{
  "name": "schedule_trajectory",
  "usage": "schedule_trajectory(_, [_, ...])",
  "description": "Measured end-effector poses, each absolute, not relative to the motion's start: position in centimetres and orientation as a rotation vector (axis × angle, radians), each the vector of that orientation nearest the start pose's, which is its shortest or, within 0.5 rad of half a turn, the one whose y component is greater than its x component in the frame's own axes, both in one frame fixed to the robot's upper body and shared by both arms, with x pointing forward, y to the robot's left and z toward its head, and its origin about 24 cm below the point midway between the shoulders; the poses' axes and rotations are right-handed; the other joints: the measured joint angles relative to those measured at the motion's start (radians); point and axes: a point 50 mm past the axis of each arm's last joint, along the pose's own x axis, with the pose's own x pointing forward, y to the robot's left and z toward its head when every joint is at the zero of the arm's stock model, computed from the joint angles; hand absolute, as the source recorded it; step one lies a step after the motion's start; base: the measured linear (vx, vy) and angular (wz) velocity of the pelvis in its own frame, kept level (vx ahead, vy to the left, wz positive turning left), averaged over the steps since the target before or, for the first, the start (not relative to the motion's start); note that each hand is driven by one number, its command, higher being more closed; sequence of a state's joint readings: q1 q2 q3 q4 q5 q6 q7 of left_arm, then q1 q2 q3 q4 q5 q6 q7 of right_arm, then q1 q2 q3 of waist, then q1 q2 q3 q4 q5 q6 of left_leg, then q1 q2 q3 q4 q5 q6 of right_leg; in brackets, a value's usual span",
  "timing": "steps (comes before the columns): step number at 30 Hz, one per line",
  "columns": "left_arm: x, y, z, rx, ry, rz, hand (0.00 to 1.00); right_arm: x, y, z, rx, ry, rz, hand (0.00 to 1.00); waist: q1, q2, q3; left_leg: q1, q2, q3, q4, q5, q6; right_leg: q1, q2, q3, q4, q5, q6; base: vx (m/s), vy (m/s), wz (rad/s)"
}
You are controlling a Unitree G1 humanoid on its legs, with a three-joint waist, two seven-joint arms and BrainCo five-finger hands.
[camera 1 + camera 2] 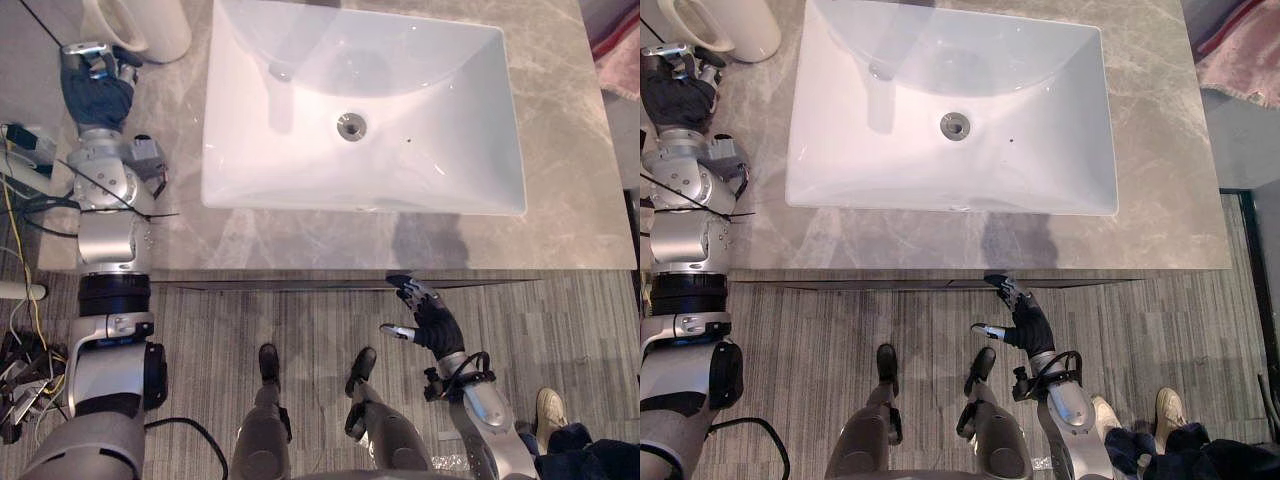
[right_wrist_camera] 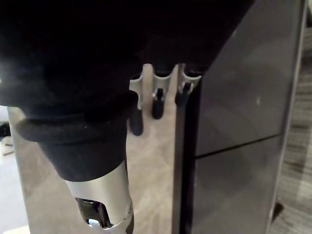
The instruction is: Organize washtable
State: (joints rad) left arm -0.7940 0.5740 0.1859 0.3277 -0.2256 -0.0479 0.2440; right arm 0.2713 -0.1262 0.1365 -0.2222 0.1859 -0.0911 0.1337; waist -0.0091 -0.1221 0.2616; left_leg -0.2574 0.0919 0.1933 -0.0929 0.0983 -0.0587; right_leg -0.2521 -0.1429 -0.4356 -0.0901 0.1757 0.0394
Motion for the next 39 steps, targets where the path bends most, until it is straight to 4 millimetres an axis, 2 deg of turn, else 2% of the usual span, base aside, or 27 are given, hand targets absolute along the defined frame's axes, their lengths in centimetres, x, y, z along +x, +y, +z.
schedule_trajectory(13, [35.1, 26.8, 31.4, 0.167, -0.678, 0.409, 1.00, 19.7, -14.3, 5.2, 0.090, -0.083, 0.219, 0.00, -0.014, 0.000, 0.034, -0.011, 0.002, 0.009, 0.009, -0.003, -0.001, -0.013, 0.001, 0.009, 0.000, 0.001, 0.000, 0.03, 0.029, -0.02])
schedule_trajectory(21, [35.0, 27.3, 30.8, 0.165, -0.663, 0.422, 1.00, 19.7, -14.1, 5.1, 0.094, -0.083, 0.225, 0.00, -0.024, -0.001, 0.036, -0.014, 0.010, 0.018, 0.033, -0.017, 0.000, -0.012, 0.001, 0.024, 0.001, 0.001, 0.000, 0.03, 0.026, -0.04])
schedule_trajectory(24, [33.3, 26.5, 28.3, 0.120, -0.694, 0.385, 1.00, 19.6, -13.9, 4.9, 0.100, -0.073, 0.226, 0.00, -0.020, 0.010, 0.042, 0.007, 0.010, 0.025, 0.035, -0.025, 0.000, 0.007, 0.000, 0.025, -0.001, 0.001, 0.000, 0.04, 0.029, -0.08])
schedule_trajectory(27, [30.7, 25.8, 23.1, 0.009, -0.675, 0.386, 1.00, 19.6, -14.7, 4.2, 0.110, -0.044, 0.177, 0.00, -0.002, 0.036, 0.037, 0.047, 0.009, 0.033, 0.034, -0.038, 0.000, 0.040, 0.000, 0.025, -0.004, 0.000, 0.001, 0.05, 0.040, -0.08])
schedule_trajectory(28, [29.6, 25.6, 21.2, -0.017, -0.657, 0.390, 1.00, 19.7, -15.5, 3.8, 0.116, -0.034, 0.128, 0.00, 0.002, 0.054, 0.027, 0.054, 0.008, 0.032, 0.031, -0.039, 0.001, 0.048, 0.000, 0.022, -0.004, 0.000, 0.001, 0.05, 0.038, 0.02])
schedule_trajectory(29, [28.9, 25.6, 20.1, -0.027, -0.640, 0.394, 1.00, 19.7, -16.0, 3.7, 0.115, -0.030, 0.104, 0.00, 0.004, 0.064, 0.022, 0.060, 0.007, 0.033, 0.027, -0.039, 0.001, 0.052, -0.001, 0.022, -0.005, -0.001, 0.002, 0.07, 0.052, 0.03])
schedule_trajectory(30, [27.3, 25.7, 17.2, -0.061, -0.580, 0.410, 1.00, 19.6, -17.5, 3.1, 0.113, -0.009, 0.028, 0.00, 0.010, 0.089, 0.002, 0.076, 0.000, 0.033, 0.019, -0.040, 0.002, 0.064, -0.005, 0.022, -0.005, -0.006, 0.008, 0.06, 0.042, 0.00])
schedule_trajectory(31, [26.6, 25.7, 16.1, -0.078, -0.554, 0.416, 1.00, 19.6, -18.1, 2.9, 0.111, 0.001, -0.006, 0.00, 0.013, 0.099, -0.003, 0.086, -0.004, 0.033, 0.016, -0.040, 0.002, 0.073, -0.007, 0.022, -0.006, -0.011, 0.015, 0.09, 0.052, 0.03])
schedule_trajectory(32, [25.3, 25.7, 13.4, -0.125, -0.477, 0.435, 1.00, 19.3, -19.5, 2.3, 0.113, 0.023, -0.074, 0.00, 0.021, 0.116, -0.019, 0.109, -0.008, 0.033, 0.004, -0.041, 0.003, 0.092, -0.013, 0.022, -0.006, -0.022, 0.029, 0.08, 0.037, 0.04])
schedule_trajectory(33, [24.5, 25.8, 12.3, -0.149, -0.456, 0.448, 1.00, 19.2, -20.1, 2.0, 0.115, 0.032, -0.111, 0.00, 0.023, 0.125, -0.027, 0.117, -0.008, 0.032, 0.002, -0.041, 0.003, 0.099, -0.013, 0.021, -0.006, -0.023, 0.031, 0.10, 0.044, 0.09])
schedule_trajectory(34, [22.8, 25.9, 10.5, -0.193, -0.408, 0.469, 1.00, 18.8, -21.3, 1.5, 0.125, 0.052, -0.175, 0.00, 0.024, 0.141, -0.041, 0.132, -0.009, 0.028, 0.002, -0.044, 0.002, 0.119, -0.015, 0.015, -0.006, -0.030, 0.039, 0.07, 0.030, 0.11])
schedule_trajectory(35, [21.4, 26.1, 8.9, -0.224, -0.363, 0.474, 1.00, 18.4, -22.3, 0.8, 0.127, 0.080, -0.234, 0.00, 0.029, 0.150, -0.059, 0.143, -0.010, 0.026, 0.002, -0.046, 0.001, 0.132, -0.015, 0.010, -0.006, -0.036, 0.043, 0.06, 0.026, 0.12])
schedule_trajectory(37, [19.6, 26.5, 7.1, -0.264, -0.300, 0.492, 1.00, 17.7, -23.3, -0.1, 0.141, 0.112, -0.297, 0.00, 0.027, 0.163, -0.074, 0.166, -0.009, 0.015, 0.002, -0.047, 0.000, 0.163, -0.015, -0.002, -0.006, -0.045, 0.048, 0.03, 0.008, 0.16])
schedule_trajectory(39, [18.1, 26.5, 5.0, -0.300, -0.212, 0.502, 1.00, 16.9, -23.9, -1.0, 0.158, 0.150, -0.351, 0.00, 0.027, 0.164, -0.090, 0.191, -0.010, 0.009, 0.001, -0.047, 0.000, 0.192, -0.017, -0.007, -0.006, -0.055, 0.052, 0.00, 0.011, 0.12])
